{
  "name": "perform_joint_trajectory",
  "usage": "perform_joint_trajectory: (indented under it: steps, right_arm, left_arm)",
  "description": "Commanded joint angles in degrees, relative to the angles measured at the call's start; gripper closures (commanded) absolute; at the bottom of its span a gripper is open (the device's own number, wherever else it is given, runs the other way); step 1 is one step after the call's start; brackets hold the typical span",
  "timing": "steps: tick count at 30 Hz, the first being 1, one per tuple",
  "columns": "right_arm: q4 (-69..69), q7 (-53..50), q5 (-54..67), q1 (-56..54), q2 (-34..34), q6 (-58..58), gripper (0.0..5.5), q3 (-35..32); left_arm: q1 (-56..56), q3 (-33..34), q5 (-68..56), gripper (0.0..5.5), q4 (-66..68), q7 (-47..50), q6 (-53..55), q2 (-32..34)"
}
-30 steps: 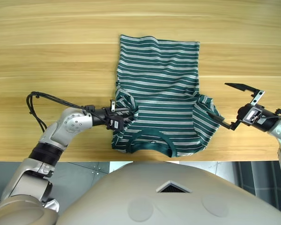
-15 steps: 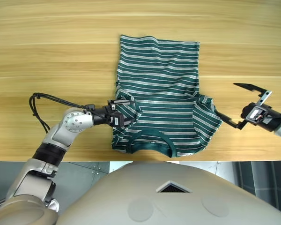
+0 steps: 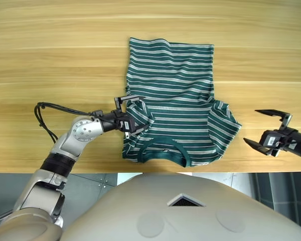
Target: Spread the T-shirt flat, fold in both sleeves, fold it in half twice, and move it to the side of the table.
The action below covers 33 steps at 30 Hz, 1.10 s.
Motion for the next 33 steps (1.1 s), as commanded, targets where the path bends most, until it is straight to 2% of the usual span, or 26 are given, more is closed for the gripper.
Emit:
perform_joint_trajectory:
  steps: [1,4,11,21,26,33]
  right_arm:
    - [1.89,-0.63,-2.50,-3.24,0.04,1.53,0.69,3.29]
    - [4.39,-1.62,-4.30,-5.67,0.47,2.30,1.11,5.93]
    - [8.51,-3.60,-6.34,-9.28,0.89,2.77,2.48,11.35]
    - [8.85,-4.62,-4.53,-8.24,-0.55,1.16,4.34,12.32]
    - [9.03,-4.97,-4.31,-8.06,-0.71,0.79,5.45,12.21]
    - [10.22,-5.61,-4.68,-8.72,-0.63,0.84,5.48,12.56]
  left_arm:
    - [-0.64,-0.54,1.66,0.10,1.57,-0.35,0.74,-0.29]
    - [-0.80,-0.50,1.62,0.10,1.52,-0.41,0.63,-0.43]
    - [-1.02,-0.74,1.69,0.10,1.69,-0.41,0.52,-0.99]
    - [-0.94,-0.68,1.86,0.10,1.49,-0.05,0.86,-1.78]
    - [-0.89,-0.56,1.99,0.10,1.57,0.06,0.89,-1.94]
    - [-0.72,-0.67,1.76,0.10,1.30,0.07,0.77,-2.12]
